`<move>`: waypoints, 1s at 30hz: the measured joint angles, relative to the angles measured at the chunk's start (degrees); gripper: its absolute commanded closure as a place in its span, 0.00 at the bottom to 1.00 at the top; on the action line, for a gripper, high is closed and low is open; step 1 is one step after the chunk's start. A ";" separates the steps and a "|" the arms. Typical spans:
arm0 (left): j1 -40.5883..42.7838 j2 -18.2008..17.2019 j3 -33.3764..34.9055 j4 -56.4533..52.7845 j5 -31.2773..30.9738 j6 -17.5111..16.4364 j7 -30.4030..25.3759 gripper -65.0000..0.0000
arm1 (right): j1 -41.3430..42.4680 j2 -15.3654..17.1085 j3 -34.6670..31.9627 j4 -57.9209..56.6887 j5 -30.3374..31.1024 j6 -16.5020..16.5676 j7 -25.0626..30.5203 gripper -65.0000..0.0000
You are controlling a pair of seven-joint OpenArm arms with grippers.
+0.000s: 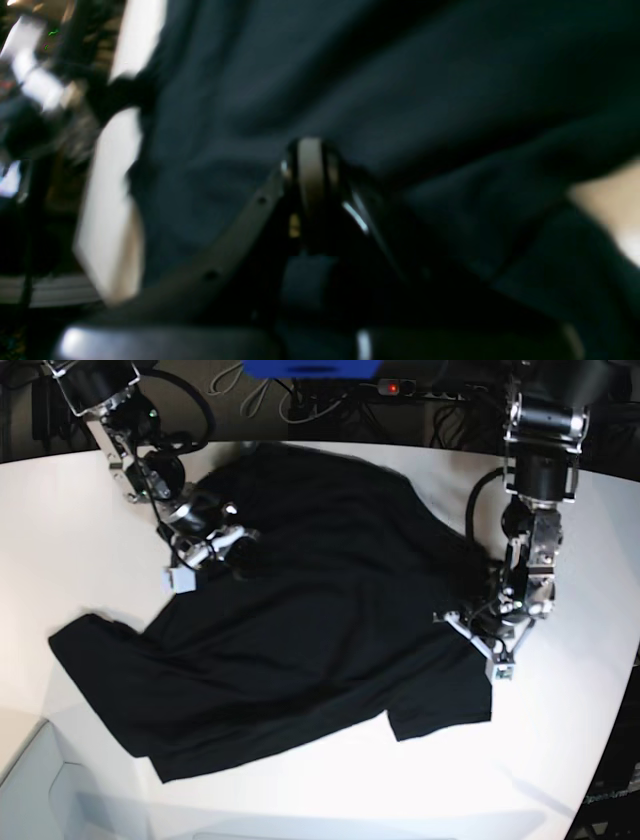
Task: Layout the t-shirt on the table in an organized manner, then fold the t-shirt properly
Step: 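Grasp the shirt body with both grippers and drag it toward the robot, then release the shirt and lift both grippers away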
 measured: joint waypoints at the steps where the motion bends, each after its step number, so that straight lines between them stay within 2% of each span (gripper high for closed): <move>1: 1.75 -0.50 -0.15 2.40 0.02 0.26 1.62 1.00 | -0.09 0.63 1.22 -0.17 -0.04 -0.02 -0.48 1.00; 5: 11.67 -1.29 -0.42 15.67 -2.40 1.33 6.67 1.00 | -0.37 3.54 4.98 -1.14 1.62 -0.92 -0.87 1.00; 8: 19.12 -0.74 -0.20 27.02 -5.55 1.27 14.27 1.00 | -0.11 5.57 6.27 -1.40 1.99 -0.92 -1.33 1.00; 10: 23.19 0.00 0.50 33.11 -8.76 0.90 17.27 1.00 | 1.64 6.54 6.40 -1.97 1.73 -1.57 -2.03 1.00; 14: 25.94 1.97 0.37 41.97 -15.13 1.09 16.65 1.00 | 5.29 8.17 6.03 -2.51 0.57 -3.82 -4.13 1.00; 17: 24.81 3.72 0.31 45.35 -18.23 1.27 16.13 1.00 | 6.91 8.17 6.21 -1.09 0.42 -4.07 -7.26 1.00; 19: 25.24 3.93 0.28 47.45 -19.10 1.29 16.83 1.00 | 6.95 8.24 6.29 2.47 0.39 -4.04 -7.28 1.00; 23: 22.45 4.33 -2.67 48.26 -19.56 1.31 16.85 1.00 | 2.10 10.21 6.80 13.05 0.37 -4.20 -6.36 1.00; 25: 18.91 5.40 -5.01 44.19 -19.28 1.31 15.78 1.00 | -2.69 10.10 6.80 17.88 0.37 -4.42 -6.47 1.00; 26: 16.92 5.90 -6.08 40.74 -19.30 1.31 15.67 1.00 | -4.68 9.38 6.27 19.87 0.42 -4.31 -7.28 1.00; 30: 9.90 7.74 -6.12 29.99 -18.95 1.53 17.09 1.00 | -10.56 3.13 5.77 23.08 0.66 -3.93 -7.37 1.00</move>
